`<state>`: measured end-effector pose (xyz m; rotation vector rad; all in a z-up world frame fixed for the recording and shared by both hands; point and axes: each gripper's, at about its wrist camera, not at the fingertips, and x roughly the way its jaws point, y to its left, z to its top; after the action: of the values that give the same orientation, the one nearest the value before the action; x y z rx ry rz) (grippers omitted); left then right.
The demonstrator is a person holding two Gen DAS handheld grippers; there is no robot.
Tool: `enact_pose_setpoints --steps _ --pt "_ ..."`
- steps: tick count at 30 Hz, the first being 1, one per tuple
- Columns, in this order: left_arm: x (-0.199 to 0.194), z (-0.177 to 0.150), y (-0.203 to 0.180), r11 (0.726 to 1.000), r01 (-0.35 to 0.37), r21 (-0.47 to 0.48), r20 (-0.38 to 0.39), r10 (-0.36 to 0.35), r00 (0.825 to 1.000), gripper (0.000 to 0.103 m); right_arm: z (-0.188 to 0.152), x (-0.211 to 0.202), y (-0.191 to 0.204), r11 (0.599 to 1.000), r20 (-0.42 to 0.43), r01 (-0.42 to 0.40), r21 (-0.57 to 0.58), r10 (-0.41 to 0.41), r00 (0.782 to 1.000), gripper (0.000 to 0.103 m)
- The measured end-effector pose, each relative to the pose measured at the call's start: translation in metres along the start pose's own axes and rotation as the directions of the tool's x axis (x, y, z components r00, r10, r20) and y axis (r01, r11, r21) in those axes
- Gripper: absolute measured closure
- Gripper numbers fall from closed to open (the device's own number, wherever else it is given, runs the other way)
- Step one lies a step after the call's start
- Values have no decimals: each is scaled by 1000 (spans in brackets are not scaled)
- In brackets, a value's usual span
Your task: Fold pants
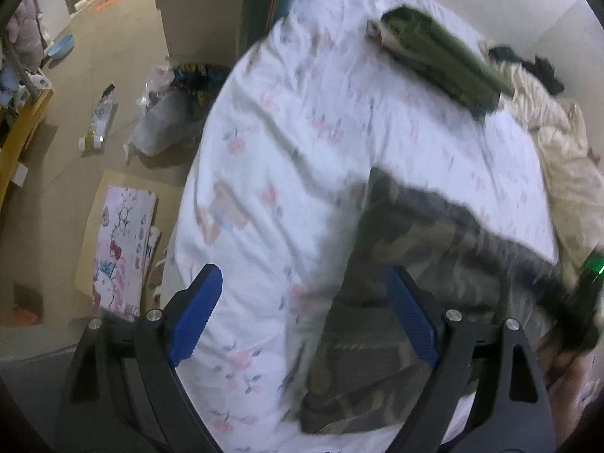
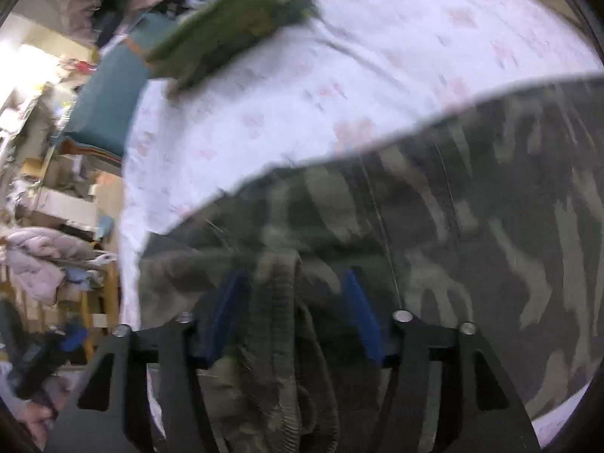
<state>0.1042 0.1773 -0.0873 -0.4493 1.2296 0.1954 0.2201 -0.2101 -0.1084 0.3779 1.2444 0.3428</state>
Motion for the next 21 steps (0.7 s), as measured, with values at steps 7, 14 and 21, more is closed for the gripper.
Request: enact_pose_setpoints --steps 7,14,21 --pt "44 -46 1 995 92 32 -248 -81 965 18 56 26 129 896 -144 -86 -435 25 989 41" --pt "70 -86 -3 990 136 -34 -343 -139 929 27 53 142 181 833 -363 -152 -532 -62 930 42" --pt "89 -89 6 971 217 -103 -424 -240 873 79 39 161 175 797 -470 -302 -523 25 882 102"
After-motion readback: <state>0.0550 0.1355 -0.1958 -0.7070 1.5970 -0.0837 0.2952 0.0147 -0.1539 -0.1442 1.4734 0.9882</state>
